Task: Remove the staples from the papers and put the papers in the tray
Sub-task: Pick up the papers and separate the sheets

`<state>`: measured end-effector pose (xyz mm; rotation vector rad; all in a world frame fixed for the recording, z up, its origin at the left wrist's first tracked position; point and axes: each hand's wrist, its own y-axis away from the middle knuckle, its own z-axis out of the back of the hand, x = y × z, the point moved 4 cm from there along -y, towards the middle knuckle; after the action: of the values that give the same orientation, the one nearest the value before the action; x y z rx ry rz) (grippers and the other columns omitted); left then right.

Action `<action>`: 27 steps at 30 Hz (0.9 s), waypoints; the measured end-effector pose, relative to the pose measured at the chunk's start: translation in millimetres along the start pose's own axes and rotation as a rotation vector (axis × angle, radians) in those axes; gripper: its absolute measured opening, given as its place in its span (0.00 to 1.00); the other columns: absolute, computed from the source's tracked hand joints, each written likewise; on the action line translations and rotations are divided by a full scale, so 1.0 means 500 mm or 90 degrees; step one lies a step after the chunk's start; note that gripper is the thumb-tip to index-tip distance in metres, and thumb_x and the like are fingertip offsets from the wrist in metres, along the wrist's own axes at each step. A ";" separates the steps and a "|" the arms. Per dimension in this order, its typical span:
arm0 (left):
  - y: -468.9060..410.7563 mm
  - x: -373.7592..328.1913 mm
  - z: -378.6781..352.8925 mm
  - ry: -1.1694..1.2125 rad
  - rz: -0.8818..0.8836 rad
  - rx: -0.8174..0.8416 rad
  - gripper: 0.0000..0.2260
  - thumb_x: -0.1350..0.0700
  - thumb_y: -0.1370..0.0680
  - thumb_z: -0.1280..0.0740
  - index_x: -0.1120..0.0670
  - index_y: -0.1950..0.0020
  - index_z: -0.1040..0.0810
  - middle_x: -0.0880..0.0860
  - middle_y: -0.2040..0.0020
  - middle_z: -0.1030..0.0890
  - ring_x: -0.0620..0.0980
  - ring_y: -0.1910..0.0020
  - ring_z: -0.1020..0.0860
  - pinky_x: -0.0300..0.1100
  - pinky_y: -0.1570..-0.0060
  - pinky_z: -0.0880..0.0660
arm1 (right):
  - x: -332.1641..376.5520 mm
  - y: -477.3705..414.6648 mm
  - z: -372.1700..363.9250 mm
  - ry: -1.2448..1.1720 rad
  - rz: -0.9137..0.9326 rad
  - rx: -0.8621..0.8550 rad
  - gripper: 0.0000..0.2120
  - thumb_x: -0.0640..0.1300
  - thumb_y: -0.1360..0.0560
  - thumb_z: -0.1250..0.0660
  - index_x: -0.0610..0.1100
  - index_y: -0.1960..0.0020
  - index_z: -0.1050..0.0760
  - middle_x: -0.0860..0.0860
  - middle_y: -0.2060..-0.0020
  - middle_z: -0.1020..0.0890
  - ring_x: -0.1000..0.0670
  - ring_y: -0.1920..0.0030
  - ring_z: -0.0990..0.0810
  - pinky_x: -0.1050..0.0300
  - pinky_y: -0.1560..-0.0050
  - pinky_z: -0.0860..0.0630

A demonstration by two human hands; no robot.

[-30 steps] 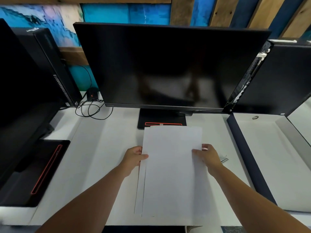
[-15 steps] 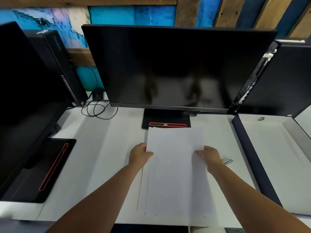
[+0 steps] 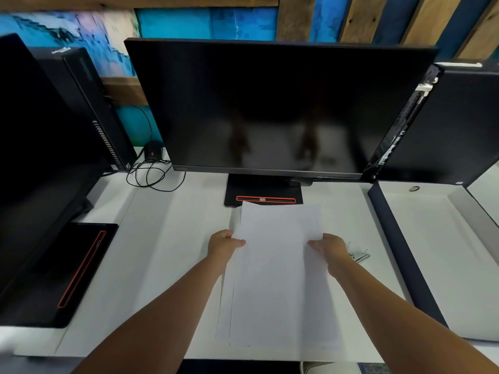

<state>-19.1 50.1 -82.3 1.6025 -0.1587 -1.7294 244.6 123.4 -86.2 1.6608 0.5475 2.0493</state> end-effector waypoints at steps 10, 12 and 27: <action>0.003 0.002 0.007 0.048 -0.059 0.065 0.10 0.64 0.23 0.36 0.56 0.43 0.22 0.55 0.46 0.19 0.53 0.49 0.21 0.38 0.57 0.26 | -0.006 0.009 0.012 -0.057 0.054 -0.003 0.12 0.36 0.30 0.30 0.42 0.48 0.26 0.46 0.57 0.23 0.48 0.60 0.26 0.55 0.57 0.29; 0.005 -0.002 0.004 0.054 -0.062 0.073 0.11 0.65 0.22 0.38 0.54 0.44 0.22 0.54 0.45 0.19 0.53 0.48 0.21 0.40 0.55 0.26 | -0.004 0.011 0.015 -0.070 0.041 -0.007 0.20 0.37 0.29 0.29 0.46 0.39 0.30 0.47 0.50 0.23 0.49 0.56 0.25 0.58 0.56 0.28; 0.010 -0.012 -0.002 0.100 -0.052 0.115 0.09 0.64 0.24 0.32 0.55 0.45 0.21 0.54 0.48 0.17 0.54 0.49 0.20 0.48 0.43 0.24 | 0.012 0.025 0.010 -0.024 0.052 0.038 0.06 0.36 0.29 0.32 0.41 0.60 0.28 0.48 0.69 0.26 0.50 0.70 0.29 0.59 0.69 0.32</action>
<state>-16.6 50.5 -74.8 1.8931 -0.1800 -1.6810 247.5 116.8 -73.2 1.7801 0.5415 2.0732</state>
